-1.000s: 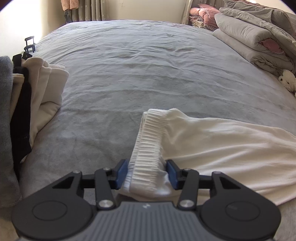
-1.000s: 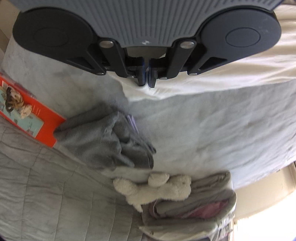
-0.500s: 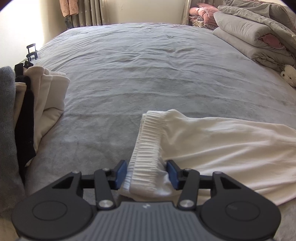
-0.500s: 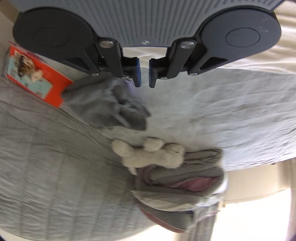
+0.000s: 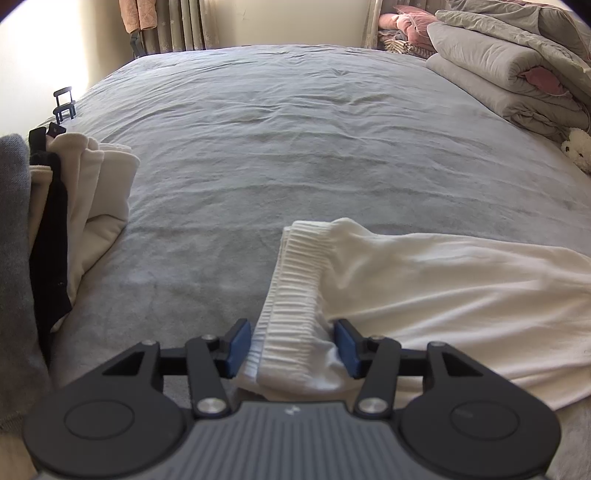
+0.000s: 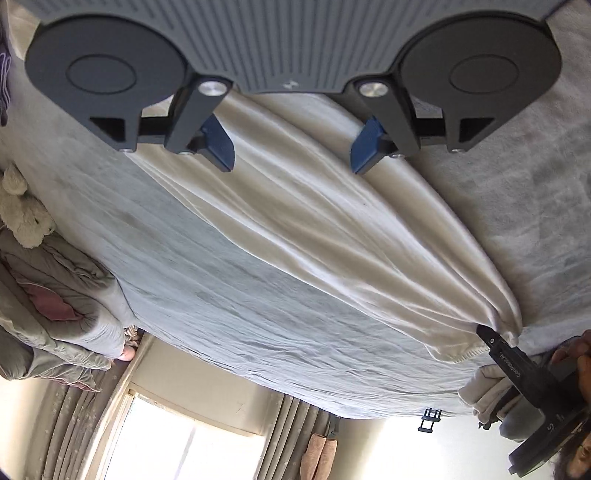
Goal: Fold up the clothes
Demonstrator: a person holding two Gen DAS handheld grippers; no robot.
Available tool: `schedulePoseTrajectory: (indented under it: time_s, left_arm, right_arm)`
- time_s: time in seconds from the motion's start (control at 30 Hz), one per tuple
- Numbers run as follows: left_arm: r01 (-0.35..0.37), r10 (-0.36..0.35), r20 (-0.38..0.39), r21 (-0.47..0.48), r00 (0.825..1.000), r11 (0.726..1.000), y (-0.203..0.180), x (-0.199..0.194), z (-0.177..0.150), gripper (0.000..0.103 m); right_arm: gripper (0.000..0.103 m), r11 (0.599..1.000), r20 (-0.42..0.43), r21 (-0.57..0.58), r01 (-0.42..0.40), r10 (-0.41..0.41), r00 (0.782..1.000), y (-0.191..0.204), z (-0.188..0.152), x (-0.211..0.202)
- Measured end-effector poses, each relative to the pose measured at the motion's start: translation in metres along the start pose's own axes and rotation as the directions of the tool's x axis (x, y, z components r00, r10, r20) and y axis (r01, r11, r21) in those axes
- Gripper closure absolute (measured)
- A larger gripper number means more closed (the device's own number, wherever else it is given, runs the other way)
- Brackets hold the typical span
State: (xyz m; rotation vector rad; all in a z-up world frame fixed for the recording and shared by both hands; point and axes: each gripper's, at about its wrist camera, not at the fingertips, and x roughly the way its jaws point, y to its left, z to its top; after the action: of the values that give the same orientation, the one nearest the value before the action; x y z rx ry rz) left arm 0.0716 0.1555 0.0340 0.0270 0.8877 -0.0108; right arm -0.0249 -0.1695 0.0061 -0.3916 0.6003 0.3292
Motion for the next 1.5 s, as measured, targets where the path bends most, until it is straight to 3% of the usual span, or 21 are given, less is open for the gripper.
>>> schedulePoseTrajectory:
  time_s: [0.07,0.1,0.2,0.4,0.57,0.6,0.63,0.8,0.87,0.93,1.27,1.3,1.33,1.5]
  left_arm:
    - [-0.001,0.001,0.000,0.003,1.000,1.000,0.000,0.000,0.000,0.051]
    - [0.000,0.000,0.000,0.002,1.000,1.000,0.000,0.000,-0.001,0.051]
    - [0.002,-0.002,0.000,-0.001,1.000,1.000,0.001,0.000,-0.001,0.051]
    - [0.002,-0.002,-0.001,-0.002,1.000,1.000,0.000,0.000,-0.001,0.051]
    - [0.000,0.000,0.001,0.003,1.000,1.000,0.000,0.000,-0.001,0.051]
    - [0.000,0.000,0.001,0.004,1.000,1.000,0.000,0.000,-0.001,0.051]
    - [-0.001,0.001,0.002,0.004,1.000,1.000,0.000,0.000,-0.001,0.051]
    - [0.001,-0.001,0.005,0.011,1.000,1.000,0.001,-0.002,-0.002,0.050]
    - [0.002,-0.002,0.007,0.014,1.000,1.000,0.002,-0.004,-0.003,0.050]
    - [0.003,-0.003,0.008,0.016,1.000,1.000,0.002,-0.005,-0.003,0.050]
    - [0.011,-0.011,0.022,0.018,1.000,1.000,0.006,-0.013,-0.005,0.052]
    - [0.012,-0.013,0.025,0.016,1.000,1.000,0.006,-0.014,-0.005,0.052]
    - [0.014,-0.014,0.028,0.013,1.000,1.000,0.007,-0.015,-0.005,0.052]
    - [0.022,-0.022,0.036,0.001,0.999,1.000,0.010,-0.018,-0.005,0.052]
  right_arm:
    - [0.061,0.999,-0.017,0.038,-0.014,0.014,1.000,-0.004,0.002,0.004]
    - [0.089,0.999,-0.024,0.051,-0.016,0.017,1.000,-0.005,0.002,0.005]
    - [0.098,0.998,-0.019,0.060,-0.012,0.013,1.000,-0.003,0.004,0.000]
    - [0.101,0.998,0.026,0.069,-0.013,0.012,1.000,-0.007,0.011,-0.016]
    - [0.102,0.999,0.006,0.035,-0.010,0.010,1.000,-0.005,0.006,-0.015]
    - [0.099,1.000,0.008,0.023,-0.013,0.013,1.000,-0.003,0.004,-0.014]
    - [0.085,1.000,0.007,0.008,-0.012,0.012,1.000,-0.001,0.003,-0.013]
    - [0.068,0.999,-0.010,-0.047,0.008,-0.009,1.000,0.014,-0.002,-0.001]
    - [0.069,0.999,-0.020,-0.034,0.007,-0.007,1.000,0.014,-0.001,0.004]
    - [0.103,1.000,-0.028,-0.018,-0.013,0.012,1.000,0.012,0.001,0.003]
    - [0.103,1.000,0.027,-0.012,-0.016,0.016,1.000,0.006,0.006,-0.016]
    - [0.098,1.000,0.032,-0.021,-0.019,0.020,0.999,0.008,0.005,-0.016]
    - [0.086,0.999,0.029,-0.042,-0.023,0.025,0.999,0.012,0.004,-0.013]
    - [0.085,0.991,0.003,-0.126,-0.033,0.034,0.999,0.033,0.002,-0.002]
